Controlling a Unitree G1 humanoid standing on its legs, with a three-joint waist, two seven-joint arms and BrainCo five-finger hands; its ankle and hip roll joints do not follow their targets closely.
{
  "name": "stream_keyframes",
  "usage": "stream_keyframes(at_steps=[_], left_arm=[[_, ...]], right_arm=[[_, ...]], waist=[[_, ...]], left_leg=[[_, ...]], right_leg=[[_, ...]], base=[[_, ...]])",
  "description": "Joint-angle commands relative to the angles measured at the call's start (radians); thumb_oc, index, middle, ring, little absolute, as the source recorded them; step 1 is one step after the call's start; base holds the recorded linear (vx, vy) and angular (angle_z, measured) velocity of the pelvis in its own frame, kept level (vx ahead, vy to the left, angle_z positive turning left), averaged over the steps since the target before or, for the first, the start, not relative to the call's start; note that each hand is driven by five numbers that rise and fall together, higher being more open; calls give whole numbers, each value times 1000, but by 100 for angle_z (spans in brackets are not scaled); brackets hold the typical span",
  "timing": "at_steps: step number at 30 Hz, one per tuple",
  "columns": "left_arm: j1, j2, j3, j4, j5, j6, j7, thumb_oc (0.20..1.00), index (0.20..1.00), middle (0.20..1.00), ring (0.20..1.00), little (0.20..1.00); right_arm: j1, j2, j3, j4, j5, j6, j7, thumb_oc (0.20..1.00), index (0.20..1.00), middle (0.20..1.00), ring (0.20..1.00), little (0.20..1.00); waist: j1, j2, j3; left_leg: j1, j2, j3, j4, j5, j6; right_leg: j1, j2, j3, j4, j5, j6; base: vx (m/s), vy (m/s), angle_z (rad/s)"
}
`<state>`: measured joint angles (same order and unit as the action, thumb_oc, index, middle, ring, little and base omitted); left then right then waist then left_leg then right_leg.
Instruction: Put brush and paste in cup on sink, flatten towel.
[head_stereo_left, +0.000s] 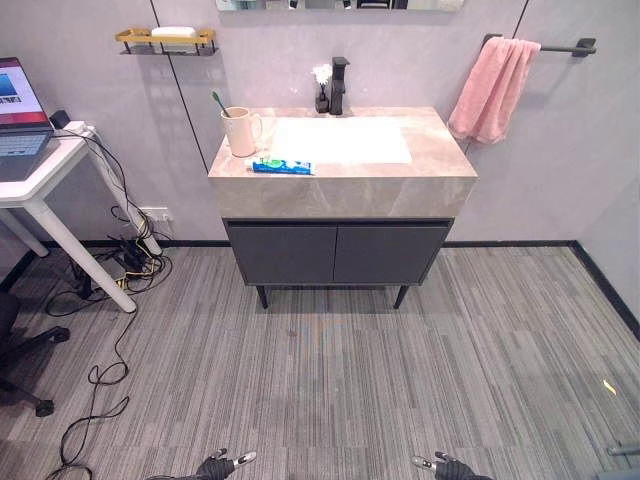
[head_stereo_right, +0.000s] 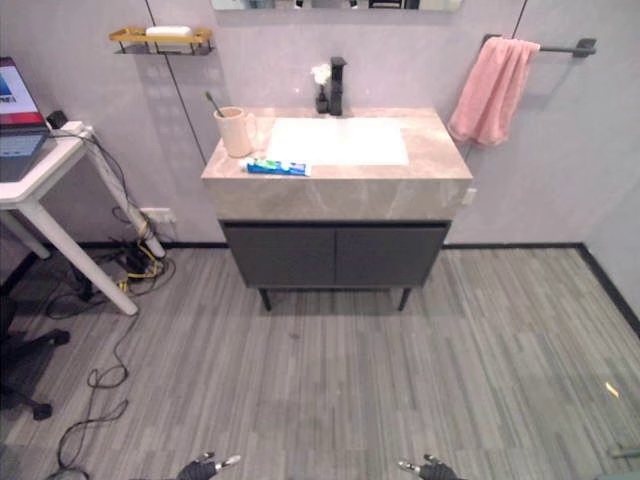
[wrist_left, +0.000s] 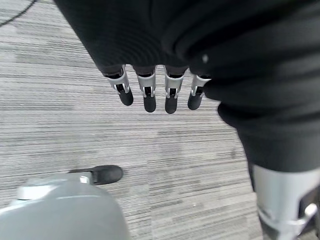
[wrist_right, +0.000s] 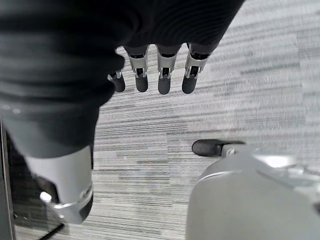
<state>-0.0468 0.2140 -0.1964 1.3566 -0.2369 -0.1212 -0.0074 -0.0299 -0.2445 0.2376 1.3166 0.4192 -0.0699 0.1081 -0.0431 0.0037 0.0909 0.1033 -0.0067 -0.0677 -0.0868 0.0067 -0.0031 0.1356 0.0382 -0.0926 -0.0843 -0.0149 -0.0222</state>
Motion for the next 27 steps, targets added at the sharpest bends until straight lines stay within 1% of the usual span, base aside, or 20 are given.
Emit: stream_keyframes(at_steps=[1,4,6,13,15,16,17,18,19,20,21,22,23,24,25,26,27], left_arm=[[-68,-17,34,60,-18,7,-5,1000,1000,1000,1000,1000],[-71,-22,35,66,-14,13,-7,1000,1000,1000,1000,1000],[-71,-22,34,66,-14,14,-8,1000,1000,1000,1000,1000],[-68,-16,39,68,6,22,16,1000,1000,1000,1000,1000],[-79,-10,41,69,12,25,22,1000,1000,1000,1000,1000],[-84,-8,43,66,7,25,27,1000,1000,1000,1000,1000],[-89,-7,46,61,2,24,29,1000,1000,1000,1000,1000],[-95,-3,52,58,-9,22,33,1000,1000,1000,1000,1000],[-95,-3,52,58,-9,22,33,1000,1000,1000,1000,1000],[-100,-2,54,56,-15,22,35,1000,1000,1000,1000,1000],[-104,0,55,55,-19,22,36,1000,1000,1000,1000,1000],[-100,6,64,55,-24,21,37,1000,1000,1000,1000,1000],[-100,6,64,55,-24,21,37,1000,1000,1000,1000,1000],[-94,10,70,55,-27,20,38,1000,1000,1000,1000,1000],[-82,13,71,54,-34,17,42,1000,1000,1000,1000,1000],[-77,16,73,54,-40,16,44,1000,1000,1000,1000,1000],[-77,16,73,54,-40,16,44,1000,1000,1000,1000,1000]], right_arm=[[-35,5,-11,20,-1,-15,-7,1000,1000,1000,1000,1000],[-32,-6,2,32,-42,-9,-7,1000,1000,1000,1000,1000],[-30,-8,3,29,-47,-8,-6,1000,1000,1000,1000,1000],[-14,-26,24,-7,-130,-10,-54,1000,1000,1000,1000,1000],[-15,-31,23,-15,-132,-8,-63,1000,1000,1000,1000,1000],[-13,-34,22,-30,-130,-8,-63,1000,1000,1000,1000,1000],[-12,-38,22,-31,-133,-5,-64,1000,1000,1000,1000,1000],[-13,-41,30,-35,-143,-4,-69,1000,1000,1000,1000,1000],[-14,-41,29,-34,-143,-4,-69,1000,1000,1000,1000,1000],[-13,-44,28,-34,-147,-4,-75,1000,1000,1000,1000,1000],[-14,-46,27,-33,-151,-1,-82,1000,1000,1000,1000,1000],[-19,-46,30,-25,-166,2,-90,1000,1000,1000,1000,1000],[-19,-45,30,-25,-166,2,-90,1000,1000,1000,1000,1000],[-18,-45,36,-25,-174,2,-90,1000,1000,1000,1000,1000],[-19,-48,47,-25,-192,1,-95,1000,1000,1000,1000,1000],[-25,-48,58,-25,-205,0,-95,1000,1000,1000,1000,1000],[-25,-48,57,-25,-205,0,-95,1000,1000,1000,1000,1000]], waist=[[7,-20,24],[8,-24,41],[8,-26,43],[11,-41,66],[9,-51,81],[5,-59,91],[3,-65,102],[5,-70,117],[5,-69,116],[2,-68,122],[1,-66,126],[12,-60,129],[12,-61,129],[17,-57,128],[27,-46,132],[31,-45,135],[31,-45,135]], left_leg=[[-17,-9,-8,53,-20,2],[-58,-15,-14,104,-29,-5],[-65,-15,-16,110,-31,-8],[-107,-12,-19,180,-42,-25],[-141,-23,-10,253,-52,-36],[-175,-28,7,326,-61,-44],[-210,-27,28,396,-58,-51],[-247,-14,64,450,-27,-60],[-250,-13,64,454,-29,-60],[-279,8,99,451,1,-62],[-316,21,129,435,13,-58],[-376,29,147,373,40,-49],[-375,28,148,373,40,-49],[-387,38,144,326,74,-50],[-424,84,141,214,146,-64],[-413,97,140,170,161,-66],[-412,97,141,170,162,-66]], right_leg=[[-84,-31,48,148,-28,59],[-88,-30,42,141,-23,51],[-88,-31,40,138,-21,50],[-90,-23,33,124,-17,32],[-90,-26,26,125,-17,28],[-90,-32,23,131,-22,25],[-91,-35,20,142,-24,22],[-79,-38,15,144,-29,18],[-80,-37,15,145,-29,17],[-74,-37,6,143,-34,16],[-68,-39,0,141,-39,14],[-51,-32,3,135,-52,13],[-50,-33,3,135,-52,14],[-41,-23,13,132,-61,14],[-21,-7,34,129,-81,16],[-10,-3,48,134,-94,19],[-9,-4,48,134,-94,19]], base=[[5,-71,1],[-11,-85,2],[0,-68,6],[-6,-82,7],[-27,-95,17],[-32,-99,28],[-21,-105,35],[-3,-72,29],[9,-53,9],[0,0,0],[114,-21,33],[111,-6,48],[165,8,50],[229,52,6],[302,68,-23],[233,60,-38],[167,41,-36]])
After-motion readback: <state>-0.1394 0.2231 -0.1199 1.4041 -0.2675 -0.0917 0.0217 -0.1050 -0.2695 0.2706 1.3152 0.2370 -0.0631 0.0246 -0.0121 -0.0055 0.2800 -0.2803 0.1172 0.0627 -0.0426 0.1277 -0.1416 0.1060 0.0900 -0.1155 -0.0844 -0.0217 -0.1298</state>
